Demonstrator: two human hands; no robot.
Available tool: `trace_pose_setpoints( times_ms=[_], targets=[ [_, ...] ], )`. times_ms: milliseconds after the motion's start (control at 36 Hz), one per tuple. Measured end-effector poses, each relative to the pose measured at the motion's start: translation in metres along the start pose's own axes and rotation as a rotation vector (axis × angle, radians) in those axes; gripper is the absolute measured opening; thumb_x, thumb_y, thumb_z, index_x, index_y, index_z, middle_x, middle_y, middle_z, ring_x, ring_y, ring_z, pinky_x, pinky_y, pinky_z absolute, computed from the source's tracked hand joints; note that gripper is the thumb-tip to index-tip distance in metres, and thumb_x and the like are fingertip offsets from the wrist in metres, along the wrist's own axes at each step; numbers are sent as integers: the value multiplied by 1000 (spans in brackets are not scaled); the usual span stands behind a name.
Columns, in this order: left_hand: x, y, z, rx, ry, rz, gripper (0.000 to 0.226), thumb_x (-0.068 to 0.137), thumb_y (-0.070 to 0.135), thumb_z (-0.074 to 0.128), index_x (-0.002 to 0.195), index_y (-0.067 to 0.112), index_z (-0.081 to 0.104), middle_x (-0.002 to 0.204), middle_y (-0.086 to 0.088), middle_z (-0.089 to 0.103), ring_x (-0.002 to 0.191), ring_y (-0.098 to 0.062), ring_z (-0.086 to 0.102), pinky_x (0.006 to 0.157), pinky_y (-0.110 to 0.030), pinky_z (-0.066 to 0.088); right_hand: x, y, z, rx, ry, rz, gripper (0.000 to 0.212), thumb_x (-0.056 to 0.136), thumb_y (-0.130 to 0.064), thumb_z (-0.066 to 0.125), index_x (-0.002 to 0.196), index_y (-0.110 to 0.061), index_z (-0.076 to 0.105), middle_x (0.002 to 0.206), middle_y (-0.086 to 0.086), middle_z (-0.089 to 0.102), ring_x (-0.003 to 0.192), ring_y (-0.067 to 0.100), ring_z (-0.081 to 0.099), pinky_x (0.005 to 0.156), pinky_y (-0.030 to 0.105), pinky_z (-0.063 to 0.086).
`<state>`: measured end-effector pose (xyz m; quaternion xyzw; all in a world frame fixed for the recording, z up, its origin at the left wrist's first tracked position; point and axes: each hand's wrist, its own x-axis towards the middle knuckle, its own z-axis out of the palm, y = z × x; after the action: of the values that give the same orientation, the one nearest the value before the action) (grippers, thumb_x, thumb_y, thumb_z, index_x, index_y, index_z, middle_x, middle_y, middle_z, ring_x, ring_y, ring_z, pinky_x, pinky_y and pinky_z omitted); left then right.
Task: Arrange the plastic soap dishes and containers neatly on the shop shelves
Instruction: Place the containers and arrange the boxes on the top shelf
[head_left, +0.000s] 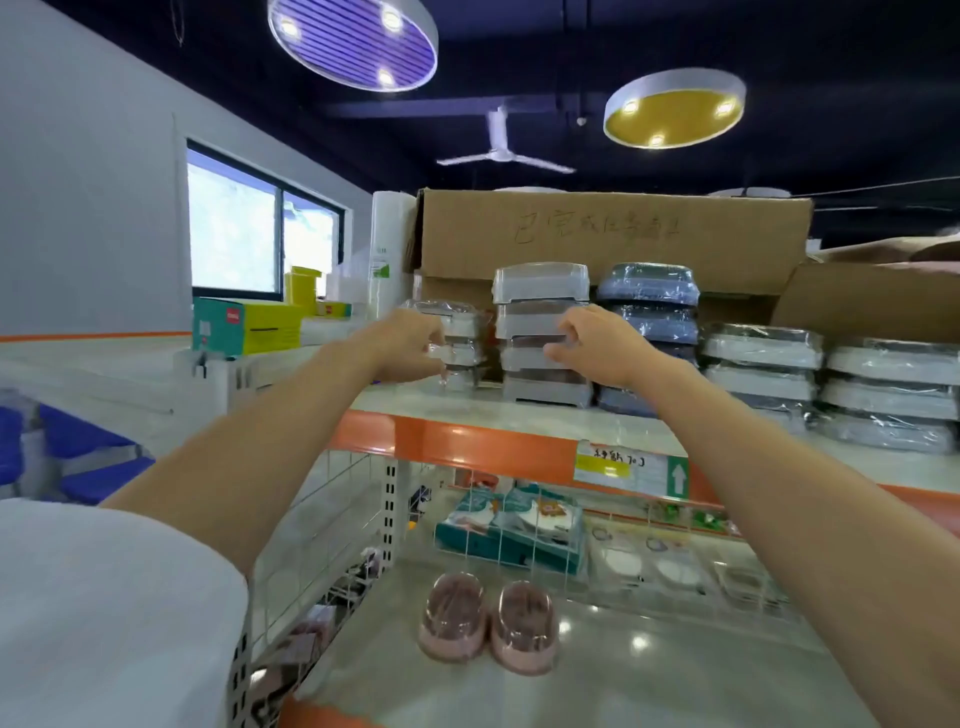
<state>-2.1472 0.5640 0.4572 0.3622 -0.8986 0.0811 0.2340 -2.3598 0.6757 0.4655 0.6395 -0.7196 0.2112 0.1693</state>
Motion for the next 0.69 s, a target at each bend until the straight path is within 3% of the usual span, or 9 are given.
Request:
trace_pose_setpoints(
  times_ms=[139, 278, 444, 694],
  targets=[
    [32, -11, 5, -1, 52, 11, 37, 91, 24, 60, 123, 6, 54, 120, -12, 58, 106, -24, 54, 85, -31, 42, 31, 7, 3, 0, 46, 7, 49, 98, -36, 51, 136, -7, 44, 137, 12, 42, 124, 28, 41, 99, 37, 37],
    [64, -23, 13, 4, 61, 34, 39, 92, 26, 59, 126, 9, 51, 124, -11, 52, 109, -22, 51, 88, -30, 41, 62, 17, 3, -15, 106, 22, 45, 97, -37, 51, 129, -5, 48, 134, 14, 40, 122, 30, 40, 101, 40, 38],
    [101, -37, 21, 29, 66, 36, 44, 91, 29, 60, 128, 11, 50, 128, -10, 49, 115, -24, 49, 93, -34, 42, 88, 26, 6, -28, 140, 35, 49, 97, -38, 51, 135, -7, 43, 139, 13, 32, 131, 29, 29, 108, 41, 34],
    [141, -50, 28, 46, 73, 60, 46, 90, 34, 60, 129, 11, 49, 124, -8, 50, 105, -18, 49, 91, -32, 43, 123, 35, -1, -57, 201, 53, 45, 97, -40, 50, 132, -10, 46, 139, 11, 32, 132, 28, 24, 108, 43, 31]
  ],
)
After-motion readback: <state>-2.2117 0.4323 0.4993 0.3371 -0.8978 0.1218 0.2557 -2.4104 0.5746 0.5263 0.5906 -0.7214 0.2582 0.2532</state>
